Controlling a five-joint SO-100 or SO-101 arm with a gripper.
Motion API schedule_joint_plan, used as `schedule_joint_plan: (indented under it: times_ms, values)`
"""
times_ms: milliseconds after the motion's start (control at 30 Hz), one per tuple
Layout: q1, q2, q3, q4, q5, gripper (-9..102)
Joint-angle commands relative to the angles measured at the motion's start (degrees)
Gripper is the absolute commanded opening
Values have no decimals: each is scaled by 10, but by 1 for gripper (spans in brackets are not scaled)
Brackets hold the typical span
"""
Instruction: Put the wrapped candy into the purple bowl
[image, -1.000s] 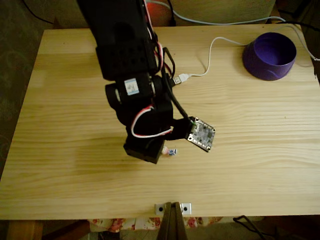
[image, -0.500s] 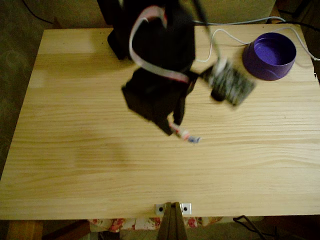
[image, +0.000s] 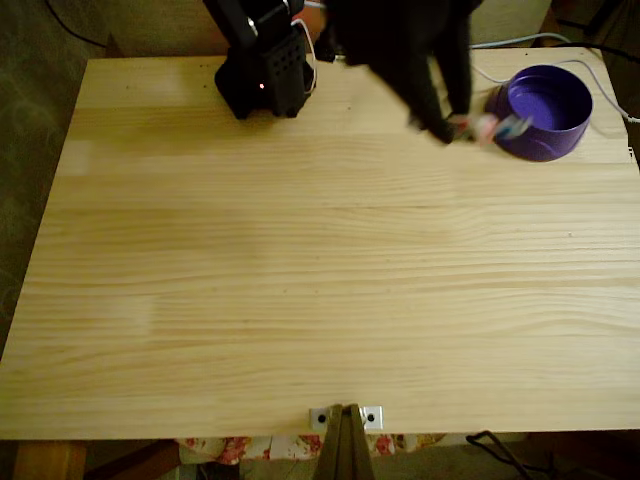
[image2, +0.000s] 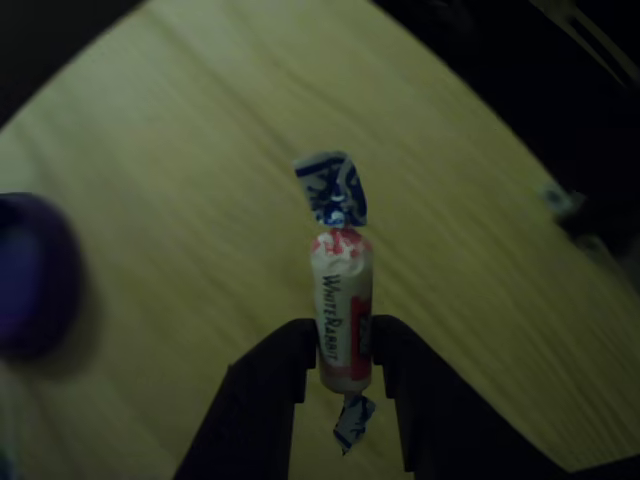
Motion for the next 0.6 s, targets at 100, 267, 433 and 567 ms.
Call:
schedule_joint_plan:
  times_ms: [100, 267, 433, 567]
  values:
    - [-149, -38, -119, 0, 49, 0]
    - [-200, -105, -162, -20, 43, 0]
    - [-243, -172, -201, -43, 21, 0]
    - [-276, -234, -246, -61, 20, 0]
